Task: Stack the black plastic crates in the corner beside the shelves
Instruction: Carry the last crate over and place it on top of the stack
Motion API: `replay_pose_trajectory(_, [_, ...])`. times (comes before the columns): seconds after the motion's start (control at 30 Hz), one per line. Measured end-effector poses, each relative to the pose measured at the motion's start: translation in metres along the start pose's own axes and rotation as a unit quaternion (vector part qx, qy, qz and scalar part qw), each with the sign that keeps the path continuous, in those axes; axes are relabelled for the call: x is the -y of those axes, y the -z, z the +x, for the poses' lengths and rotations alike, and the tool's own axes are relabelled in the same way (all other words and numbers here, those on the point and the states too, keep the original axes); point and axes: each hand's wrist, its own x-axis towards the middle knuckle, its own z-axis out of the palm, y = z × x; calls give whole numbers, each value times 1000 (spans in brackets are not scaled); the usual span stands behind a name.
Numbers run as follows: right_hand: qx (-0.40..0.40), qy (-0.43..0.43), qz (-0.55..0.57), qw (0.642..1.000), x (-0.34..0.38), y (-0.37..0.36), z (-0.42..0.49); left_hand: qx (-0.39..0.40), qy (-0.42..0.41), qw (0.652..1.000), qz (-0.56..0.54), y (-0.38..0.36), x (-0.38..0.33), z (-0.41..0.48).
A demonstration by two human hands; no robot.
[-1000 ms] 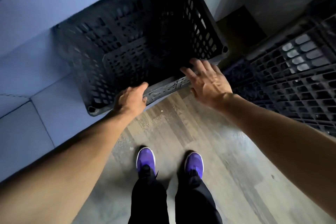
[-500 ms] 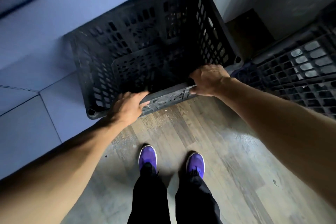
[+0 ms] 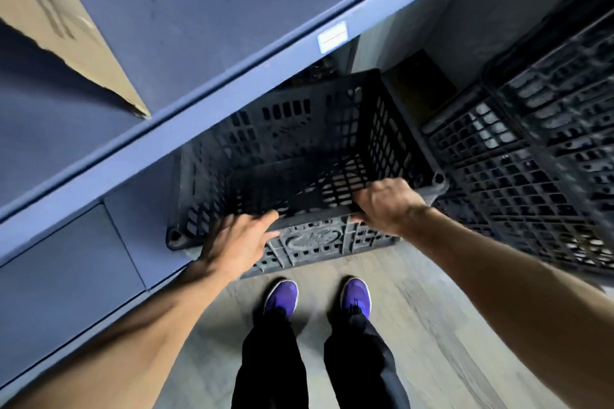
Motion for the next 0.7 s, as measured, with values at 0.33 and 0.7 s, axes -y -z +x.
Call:
replay_pose_trajectory(0.33, [9, -119, 127, 985, 58, -4, -126, 25, -182, 983, 30, 37, -5, -53])
replay_pose_trajectory(0.7, [22, -253, 235, 938, 127, 4, -257, 90, -343, 927, 124, 104, -45, -116])
